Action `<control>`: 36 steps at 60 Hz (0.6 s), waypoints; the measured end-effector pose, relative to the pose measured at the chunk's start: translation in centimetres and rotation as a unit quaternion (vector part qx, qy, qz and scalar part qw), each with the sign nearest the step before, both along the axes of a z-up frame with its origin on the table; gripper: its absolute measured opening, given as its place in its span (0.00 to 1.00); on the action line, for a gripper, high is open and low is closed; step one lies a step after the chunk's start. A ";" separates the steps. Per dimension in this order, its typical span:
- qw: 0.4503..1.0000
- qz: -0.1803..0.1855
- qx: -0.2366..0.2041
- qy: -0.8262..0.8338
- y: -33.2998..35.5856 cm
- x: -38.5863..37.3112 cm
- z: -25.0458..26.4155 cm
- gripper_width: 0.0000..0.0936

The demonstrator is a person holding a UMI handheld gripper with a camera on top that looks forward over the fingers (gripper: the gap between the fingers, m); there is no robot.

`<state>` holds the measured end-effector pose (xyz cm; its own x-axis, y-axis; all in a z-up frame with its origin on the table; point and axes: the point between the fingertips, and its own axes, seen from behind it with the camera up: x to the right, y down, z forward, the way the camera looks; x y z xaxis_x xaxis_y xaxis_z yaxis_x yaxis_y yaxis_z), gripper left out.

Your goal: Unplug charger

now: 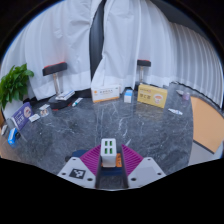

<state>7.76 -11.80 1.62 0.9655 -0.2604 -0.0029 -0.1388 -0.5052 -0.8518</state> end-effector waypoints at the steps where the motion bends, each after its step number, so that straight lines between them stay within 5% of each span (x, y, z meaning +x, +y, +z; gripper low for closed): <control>1: 1.000 0.006 0.001 -0.001 0.1 -0.3 0.0 0.29; 7: 0.999 0.023 0.004 -0.023 0.3 -0.6 0.0 0.14; 15: 1.000 0.023 -0.014 -0.005 0.4 -0.8 0.5 0.10; 23: 0.988 0.031 0.152 -0.012 0.6 1.4 18.1 0.10; 27: 0.979 0.043 0.201 -0.015 0.2 2.5 23.8 0.10; 31: 0.978 0.047 0.201 -0.022 0.3 4.9 24.1 0.09; 36: 0.988 0.049 0.146 0.004 0.6 7.9 18.7 0.10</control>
